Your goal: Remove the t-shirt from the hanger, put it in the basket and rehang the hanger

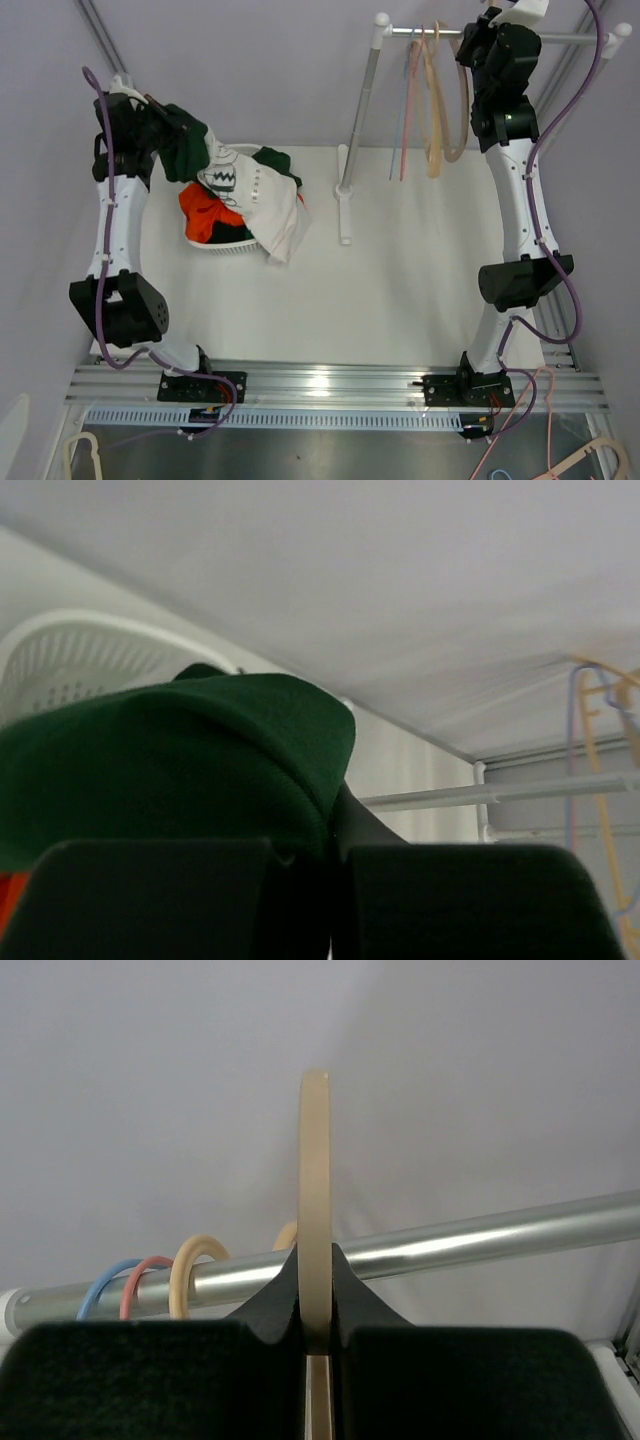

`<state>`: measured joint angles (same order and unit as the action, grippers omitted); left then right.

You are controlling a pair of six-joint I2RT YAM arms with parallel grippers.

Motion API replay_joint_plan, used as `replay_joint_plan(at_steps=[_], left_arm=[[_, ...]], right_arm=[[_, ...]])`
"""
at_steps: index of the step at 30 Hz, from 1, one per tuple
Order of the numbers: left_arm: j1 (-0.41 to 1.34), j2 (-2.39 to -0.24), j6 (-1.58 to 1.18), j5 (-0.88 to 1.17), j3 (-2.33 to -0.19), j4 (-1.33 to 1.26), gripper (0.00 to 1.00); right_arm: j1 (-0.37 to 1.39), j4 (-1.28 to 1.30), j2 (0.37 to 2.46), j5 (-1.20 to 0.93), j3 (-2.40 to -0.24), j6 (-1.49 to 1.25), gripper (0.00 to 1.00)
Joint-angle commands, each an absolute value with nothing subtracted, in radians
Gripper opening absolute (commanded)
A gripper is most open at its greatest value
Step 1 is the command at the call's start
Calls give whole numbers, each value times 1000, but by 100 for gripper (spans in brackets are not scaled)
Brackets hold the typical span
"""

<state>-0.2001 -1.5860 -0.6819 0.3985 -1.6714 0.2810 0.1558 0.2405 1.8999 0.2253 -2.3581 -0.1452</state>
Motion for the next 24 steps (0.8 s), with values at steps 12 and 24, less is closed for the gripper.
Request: replay_joint_plan(at_steps=[12, 24], left_arm=[[-129, -1969, -604, 278, -1896, 742, 1], [-81, -2072, -578, 353, -1882, 778, 1]], right_arm=[[152, 201, 1942, 103, -2379, -186, 0], [155, 250, 1953, 83, -2372, -209, 0]])
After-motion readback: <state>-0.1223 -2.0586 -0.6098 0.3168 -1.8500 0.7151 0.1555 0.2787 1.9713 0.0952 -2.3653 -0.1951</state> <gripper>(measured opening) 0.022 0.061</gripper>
